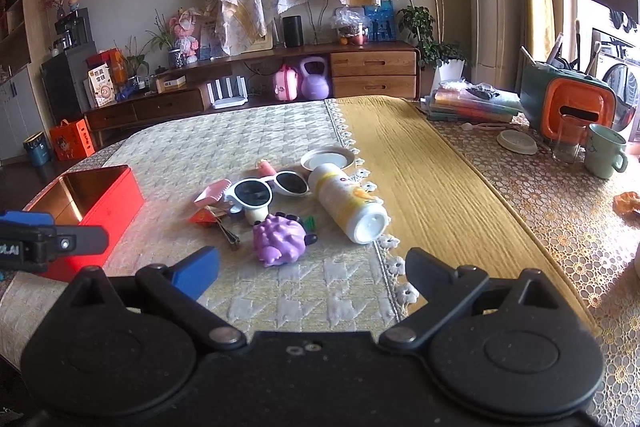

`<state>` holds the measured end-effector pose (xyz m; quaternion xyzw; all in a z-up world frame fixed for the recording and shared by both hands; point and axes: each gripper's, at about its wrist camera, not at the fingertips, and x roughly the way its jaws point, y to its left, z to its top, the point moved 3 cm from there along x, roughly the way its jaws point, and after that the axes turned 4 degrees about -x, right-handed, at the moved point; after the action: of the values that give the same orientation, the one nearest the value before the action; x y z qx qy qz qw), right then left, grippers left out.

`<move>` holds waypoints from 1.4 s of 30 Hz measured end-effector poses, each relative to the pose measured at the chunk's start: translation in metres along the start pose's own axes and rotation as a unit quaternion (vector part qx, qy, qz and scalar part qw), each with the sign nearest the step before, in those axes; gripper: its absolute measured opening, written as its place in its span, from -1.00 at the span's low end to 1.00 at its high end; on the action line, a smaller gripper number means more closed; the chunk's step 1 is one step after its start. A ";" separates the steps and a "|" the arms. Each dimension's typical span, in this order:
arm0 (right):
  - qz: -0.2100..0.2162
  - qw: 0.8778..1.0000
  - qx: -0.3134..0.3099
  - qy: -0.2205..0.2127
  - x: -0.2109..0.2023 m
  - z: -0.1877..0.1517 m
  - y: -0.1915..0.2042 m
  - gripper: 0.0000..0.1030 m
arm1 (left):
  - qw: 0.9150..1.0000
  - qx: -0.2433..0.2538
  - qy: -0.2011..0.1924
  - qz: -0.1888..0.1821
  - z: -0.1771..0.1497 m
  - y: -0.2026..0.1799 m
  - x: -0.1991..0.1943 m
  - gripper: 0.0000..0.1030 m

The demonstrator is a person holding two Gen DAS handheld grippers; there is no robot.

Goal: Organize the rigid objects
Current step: 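Grasp the white sunglasses with the left gripper while the right gripper grasps the purple spiky ball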

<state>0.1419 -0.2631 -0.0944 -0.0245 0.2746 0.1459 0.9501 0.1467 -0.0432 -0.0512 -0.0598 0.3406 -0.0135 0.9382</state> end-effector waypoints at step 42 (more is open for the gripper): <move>0.062 0.995 -0.066 0.052 0.109 0.006 0.013 0.32 | 0.983 0.184 0.017 0.005 0.042 -0.077 0.180 0.26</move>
<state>0.2296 -0.2206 -0.1465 -0.0774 0.3142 0.2204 0.9202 0.3123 -0.1270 -0.1247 0.1161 0.3485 -0.0721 0.9273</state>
